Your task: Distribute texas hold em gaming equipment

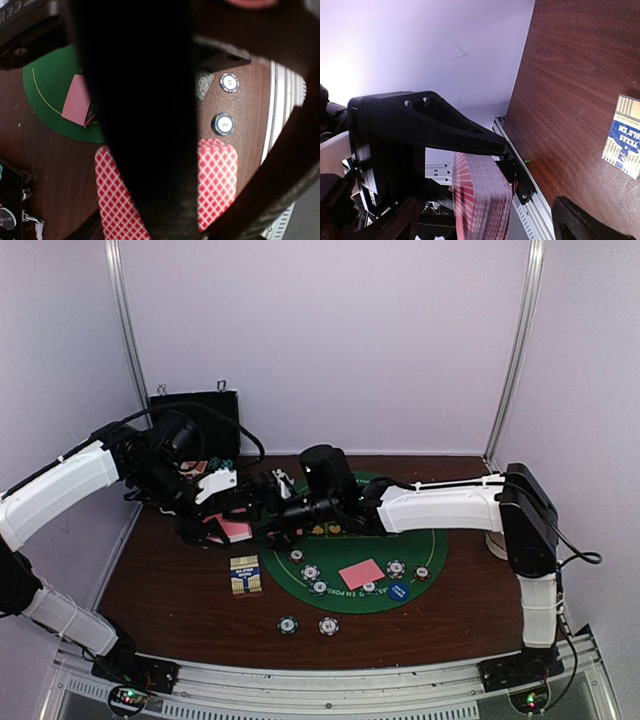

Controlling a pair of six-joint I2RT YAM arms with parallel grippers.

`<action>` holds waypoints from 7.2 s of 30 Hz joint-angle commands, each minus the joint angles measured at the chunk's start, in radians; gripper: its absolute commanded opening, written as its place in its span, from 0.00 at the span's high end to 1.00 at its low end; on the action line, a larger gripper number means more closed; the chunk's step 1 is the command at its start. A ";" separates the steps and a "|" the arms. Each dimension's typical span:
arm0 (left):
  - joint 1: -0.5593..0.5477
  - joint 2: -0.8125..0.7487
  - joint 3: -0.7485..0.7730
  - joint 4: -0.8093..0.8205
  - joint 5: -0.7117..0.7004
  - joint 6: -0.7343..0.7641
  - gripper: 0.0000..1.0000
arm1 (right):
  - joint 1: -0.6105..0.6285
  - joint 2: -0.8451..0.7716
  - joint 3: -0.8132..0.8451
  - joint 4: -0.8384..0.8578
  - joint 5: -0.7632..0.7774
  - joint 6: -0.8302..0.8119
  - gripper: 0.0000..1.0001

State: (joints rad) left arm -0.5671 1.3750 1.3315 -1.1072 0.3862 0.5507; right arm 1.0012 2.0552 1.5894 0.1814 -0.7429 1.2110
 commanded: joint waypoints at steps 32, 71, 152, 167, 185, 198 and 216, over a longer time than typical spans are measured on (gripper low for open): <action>0.004 -0.024 0.025 0.024 0.015 0.001 1.00 | -0.054 0.009 -0.030 -0.031 -0.043 -0.028 0.33; 0.004 -0.040 -0.001 0.023 -0.013 0.011 1.00 | -0.141 -0.186 -0.101 -0.013 -0.137 0.043 1.00; 0.004 -0.030 0.009 0.029 0.009 -0.008 1.00 | -0.142 -0.156 -0.152 -0.022 0.014 -0.161 0.19; 0.004 -0.032 0.011 0.030 0.008 -0.008 1.00 | -0.039 -0.087 -0.123 0.151 -0.040 -0.040 0.11; 0.005 -0.033 0.021 0.030 0.008 -0.006 1.00 | 0.014 0.045 0.055 0.083 -0.109 -0.031 0.16; 0.004 -0.038 0.023 0.030 0.013 -0.006 1.00 | 0.014 0.143 0.156 0.035 -0.113 -0.013 0.26; 0.004 -0.045 0.018 0.027 0.015 -0.005 1.00 | -0.061 0.050 -0.011 -0.025 -0.066 -0.068 0.45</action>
State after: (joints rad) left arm -0.5663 1.3499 1.3205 -1.0939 0.3763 0.5503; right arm 0.9768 2.1349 1.6333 0.2241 -0.8452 1.1713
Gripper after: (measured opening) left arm 0.666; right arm 0.567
